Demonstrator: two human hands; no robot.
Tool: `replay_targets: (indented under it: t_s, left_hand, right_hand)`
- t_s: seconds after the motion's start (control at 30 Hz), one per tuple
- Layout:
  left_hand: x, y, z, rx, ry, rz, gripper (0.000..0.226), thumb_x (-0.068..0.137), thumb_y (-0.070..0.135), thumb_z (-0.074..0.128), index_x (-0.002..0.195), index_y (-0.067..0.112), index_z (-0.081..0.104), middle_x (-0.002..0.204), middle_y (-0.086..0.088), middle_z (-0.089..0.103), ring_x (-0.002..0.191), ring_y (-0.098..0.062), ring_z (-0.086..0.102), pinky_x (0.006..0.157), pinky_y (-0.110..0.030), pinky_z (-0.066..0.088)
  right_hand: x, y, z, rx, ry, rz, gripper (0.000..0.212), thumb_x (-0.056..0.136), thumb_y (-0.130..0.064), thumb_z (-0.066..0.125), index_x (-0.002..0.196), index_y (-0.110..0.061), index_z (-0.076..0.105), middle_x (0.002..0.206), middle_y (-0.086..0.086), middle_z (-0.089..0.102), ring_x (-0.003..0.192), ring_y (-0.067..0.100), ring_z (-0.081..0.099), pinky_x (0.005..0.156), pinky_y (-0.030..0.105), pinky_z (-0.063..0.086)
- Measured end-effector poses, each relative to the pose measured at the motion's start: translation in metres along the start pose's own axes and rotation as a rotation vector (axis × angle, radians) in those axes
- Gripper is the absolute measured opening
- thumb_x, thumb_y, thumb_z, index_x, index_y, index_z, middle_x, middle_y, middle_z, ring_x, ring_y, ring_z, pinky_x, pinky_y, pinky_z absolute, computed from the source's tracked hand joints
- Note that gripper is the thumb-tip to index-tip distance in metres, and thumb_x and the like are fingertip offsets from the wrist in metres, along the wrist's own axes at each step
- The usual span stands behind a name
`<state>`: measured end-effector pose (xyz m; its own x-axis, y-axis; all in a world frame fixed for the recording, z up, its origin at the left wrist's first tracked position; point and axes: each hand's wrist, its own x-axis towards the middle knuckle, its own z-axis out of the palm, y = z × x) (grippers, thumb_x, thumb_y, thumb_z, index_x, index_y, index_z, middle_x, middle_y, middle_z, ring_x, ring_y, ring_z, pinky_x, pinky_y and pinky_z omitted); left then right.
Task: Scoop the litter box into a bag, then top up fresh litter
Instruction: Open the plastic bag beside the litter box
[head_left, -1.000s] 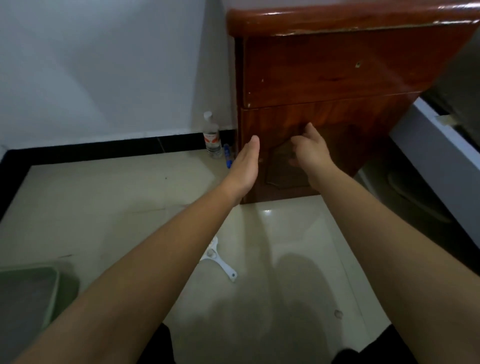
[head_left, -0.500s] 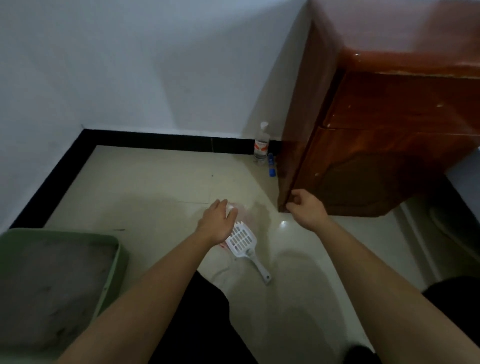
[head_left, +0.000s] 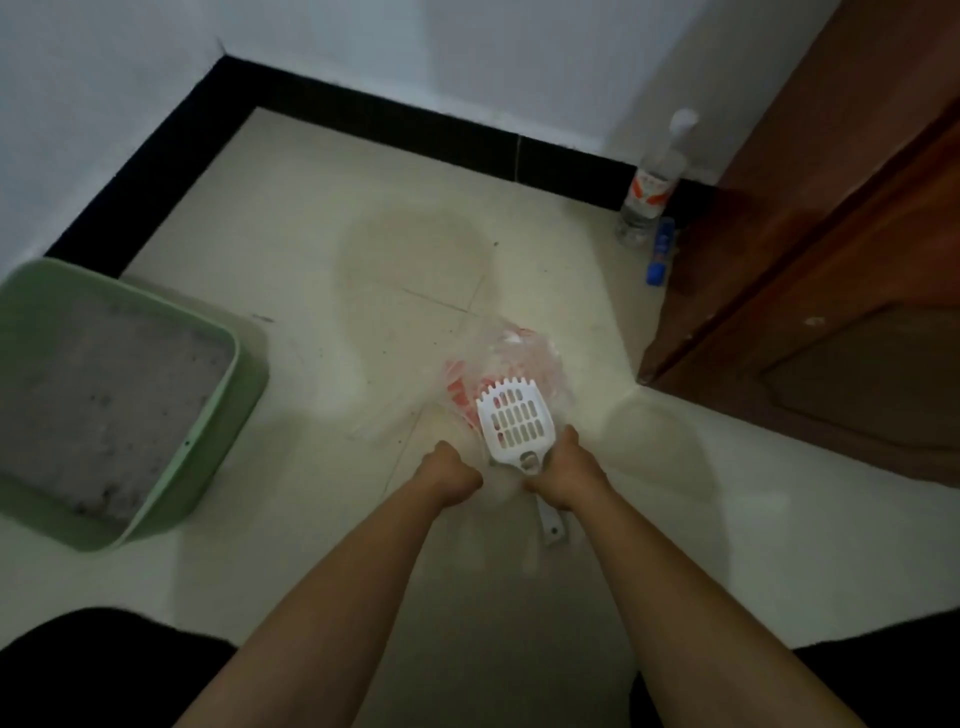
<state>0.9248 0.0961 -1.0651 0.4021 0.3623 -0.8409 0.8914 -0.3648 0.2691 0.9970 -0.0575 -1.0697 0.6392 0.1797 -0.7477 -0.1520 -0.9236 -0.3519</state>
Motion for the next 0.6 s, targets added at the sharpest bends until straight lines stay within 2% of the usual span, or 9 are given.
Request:
replay_targets:
  t_s: [0.07,0.1,0.17,0.23,0.27,0.37,0.47,0.53,0.6]
  left_hand:
    - [0.002,-0.003,0.01,-0.227,-0.05,-0.068,0.053,0.086,0.009,0.063,0.13,0.002,0.033,0.13,-0.022,0.046,0.102,-0.031,0.056,0.074,-0.034,0.048]
    - [0.0,-0.004,0.011,-0.339,-0.054,-0.08,0.041,0.085,0.003,0.06,0.118,0.007,0.034,0.118,-0.022,0.051,0.087,-0.028,0.057,0.065,-0.032,0.047]
    - [-0.004,-0.008,0.007,-0.465,0.018,-0.057,0.03,0.085,-0.003,0.051,0.109,0.011,0.039,0.102,-0.021,0.058,0.072,-0.024,0.055,0.053,-0.029,0.043]
    - [-0.01,-0.019,-0.005,-0.504,0.142,-0.008,0.018,0.086,-0.001,0.048,0.101,0.004,0.058,0.099,-0.019,0.065,0.074,-0.025,0.06,0.057,-0.028,0.044]
    - [-0.014,-0.029,-0.013,-0.506,0.227,0.008,0.023,0.087,0.002,0.048,0.101,0.001,0.066,0.102,-0.018,0.068,0.082,-0.027,0.064,0.065,-0.029,0.047]
    - [-0.042,-0.069,-0.039,-0.487,0.518,-0.01,0.029,0.091,0.009,0.045,0.102,0.001,0.071,0.111,-0.018,0.069,0.104,-0.032,0.062,0.086,-0.032,0.046]
    - [-0.08,-0.114,-0.065,-0.478,0.76,-0.124,0.03,0.095,0.026,0.04,0.089,0.008,0.063,0.102,-0.017,0.067,0.097,-0.035,0.059,0.081,-0.036,0.045]
    - [-0.111,-0.149,-0.08,-0.463,0.878,-0.209,0.029,0.092,0.037,0.044,0.088,0.013,0.06,0.096,-0.011,0.066,0.092,-0.032,0.059,0.075,-0.034,0.044]
    - [-0.145,-0.187,-0.096,-0.435,0.957,-0.274,0.024,0.089,0.039,0.051,0.09,0.017,0.061,0.095,-0.007,0.067,0.091,-0.03,0.06,0.07,-0.03,0.041]
  right_hand:
    - [0.013,-0.008,0.003,-0.023,-0.023,-0.021,0.09,0.086,-0.026,0.067,0.153,-0.012,0.01,0.133,0.015,0.055,0.115,0.034,0.057,0.091,0.037,0.049]
    - [0.018,-0.015,0.003,-0.048,-0.046,-0.041,0.092,0.089,-0.024,0.064,0.155,-0.013,0.002,0.136,0.016,0.053,0.117,0.034,0.056,0.093,0.037,0.048]
    - [0.024,-0.036,0.005,-0.068,-0.084,-0.103,0.094,0.092,-0.023,0.059,0.156,-0.016,-0.009,0.141,0.018,0.046,0.122,0.036,0.052,0.096,0.036,0.044]
    - [0.023,-0.057,0.012,-0.008,-0.045,-0.19,0.09,0.091,-0.025,0.058,0.157,-0.018,-0.003,0.142,0.019,0.043,0.124,0.037,0.05,0.099,0.037,0.043]
    - [0.019,-0.069,0.018,0.043,-0.003,-0.226,0.086,0.09,-0.026,0.058,0.156,-0.018,0.003,0.142,0.02,0.044,0.123,0.038,0.051,0.099,0.038,0.044]
    - [-0.007,-0.107,0.04,0.217,0.112,-0.309,0.078,0.091,-0.027,0.058,0.154,-0.018,0.014,0.141,0.02,0.043,0.119,0.039,0.052,0.095,0.037,0.043]
    - [-0.042,-0.141,0.066,0.296,0.147,-0.449,0.076,0.09,-0.024,0.058,0.154,-0.018,0.017,0.141,0.018,0.04,0.116,0.038,0.053,0.091,0.035,0.043]
    - [-0.068,-0.159,0.087,0.273,0.08,-0.567,0.078,0.088,-0.021,0.059,0.154,-0.02,0.017,0.142,0.016,0.04,0.116,0.037,0.053,0.091,0.034,0.043]
    - [-0.093,-0.175,0.11,0.226,-0.016,-0.679,0.082,0.085,-0.021,0.063,0.154,-0.021,0.019,0.139,0.014,0.041,0.115,0.036,0.054,0.092,0.034,0.044]
